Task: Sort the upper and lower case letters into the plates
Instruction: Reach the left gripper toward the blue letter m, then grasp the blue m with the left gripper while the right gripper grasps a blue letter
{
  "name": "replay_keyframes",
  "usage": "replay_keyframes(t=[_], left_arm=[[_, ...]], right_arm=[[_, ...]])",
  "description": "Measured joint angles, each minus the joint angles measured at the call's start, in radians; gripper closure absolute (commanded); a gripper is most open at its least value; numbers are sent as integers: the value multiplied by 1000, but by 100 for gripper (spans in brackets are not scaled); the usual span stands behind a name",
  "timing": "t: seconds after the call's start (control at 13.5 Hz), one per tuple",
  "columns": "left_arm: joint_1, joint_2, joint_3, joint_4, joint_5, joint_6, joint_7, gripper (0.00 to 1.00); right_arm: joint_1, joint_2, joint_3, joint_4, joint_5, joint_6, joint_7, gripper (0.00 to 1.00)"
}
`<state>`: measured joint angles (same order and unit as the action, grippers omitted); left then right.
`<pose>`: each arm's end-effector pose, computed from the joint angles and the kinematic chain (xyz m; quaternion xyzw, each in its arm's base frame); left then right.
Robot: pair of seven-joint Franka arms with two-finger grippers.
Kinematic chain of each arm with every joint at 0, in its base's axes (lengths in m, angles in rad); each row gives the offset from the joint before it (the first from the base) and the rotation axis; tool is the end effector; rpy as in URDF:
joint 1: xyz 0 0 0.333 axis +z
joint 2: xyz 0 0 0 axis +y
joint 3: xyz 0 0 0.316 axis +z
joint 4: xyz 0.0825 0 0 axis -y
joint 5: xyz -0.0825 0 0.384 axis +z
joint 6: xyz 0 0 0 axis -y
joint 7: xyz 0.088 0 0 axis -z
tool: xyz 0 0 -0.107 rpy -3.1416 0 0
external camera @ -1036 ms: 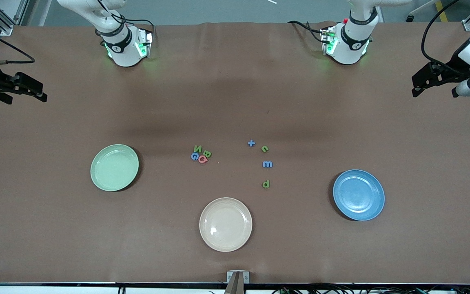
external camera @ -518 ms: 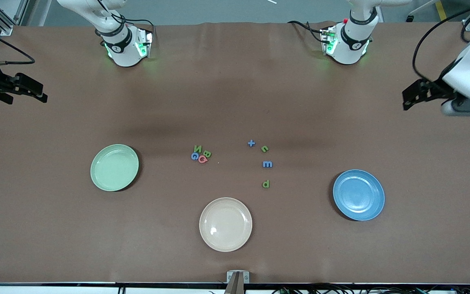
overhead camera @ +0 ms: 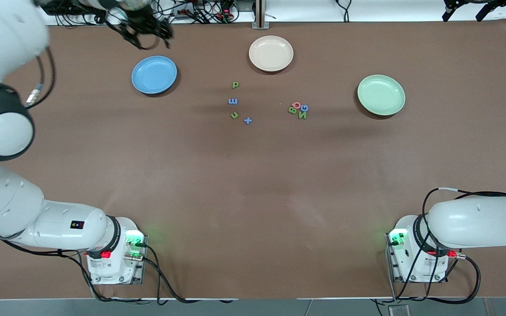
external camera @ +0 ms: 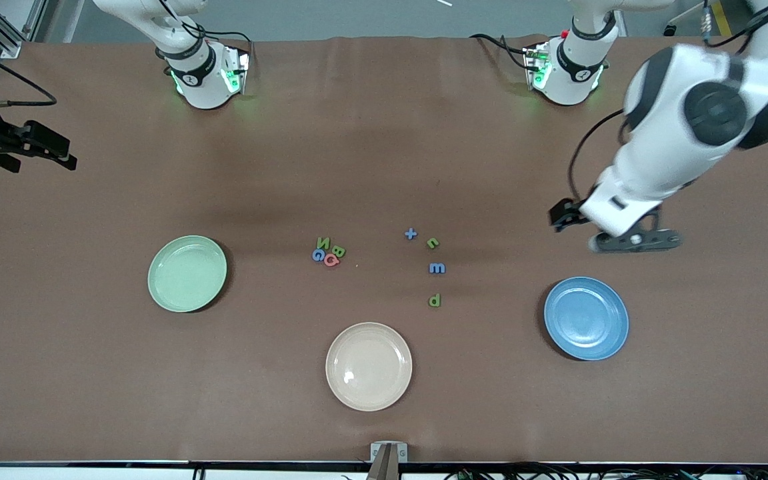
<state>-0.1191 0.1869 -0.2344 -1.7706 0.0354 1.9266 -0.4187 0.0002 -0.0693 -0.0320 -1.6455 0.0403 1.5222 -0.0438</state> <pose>0.5763 -0.2019 0.4530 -0.9995 -0.0279 0.0138 0.0001 0.5268 -0.0129 0.6229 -0.9994 -0.0065 0.0262 0.0223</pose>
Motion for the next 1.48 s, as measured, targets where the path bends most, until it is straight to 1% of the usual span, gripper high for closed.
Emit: replay_keyframes(t=[0.15, 0.3, 0.37, 0.59, 0.74, 0.81, 0.96, 1.18, 1.33, 1.41, 1.48], left_arm=[[-74, 105, -6, -1, 5, 110, -96, 0], [-135, 210, -7, 13, 27, 214, -138, 0], [-153, 258, -8, 31, 35, 246, -140, 0], [-203, 380, -7, 100, 41, 272, -183, 3], [-236, 449, -7, 136, 63, 308, -223, 3], [-249, 475, -6, 146, 69, 328, -242, 3], [-269, 511, -6, 154, 76, 356, -274, 5], [-276, 537, -5, 159, 78, 379, -282, 12], [-276, 548, -3, 160, 110, 390, -283, 18], [-277, 553, -3, 160, 123, 390, -284, 21], [-277, 558, -3, 160, 127, 390, -286, 21]], right_arm=[[0, 0, 0, 0, -4, 0, 0, 0], [0, 0, -1, 0, -5, -2, 0, 0], [0, 0, -1, 1, -5, -7, 0, 0], [0, 1, -1, 5, -5, -19, 0, 0], [0, 19, 0, 5, -4, -20, 0, 0], [0, 48, 0, 4, -2, -19, 0, 0], [-1, 143, -3, 21, -2, -6, 0, 0], [-12, 280, -9, 68, -13, 7, -1, 0], [-12, 318, -10, 95, -6, 15, 21, 0], [-3, 318, -8, 100, 3, 15, 81, 0], [13, 317, -4, 106, 13, 17, 159, 0]])
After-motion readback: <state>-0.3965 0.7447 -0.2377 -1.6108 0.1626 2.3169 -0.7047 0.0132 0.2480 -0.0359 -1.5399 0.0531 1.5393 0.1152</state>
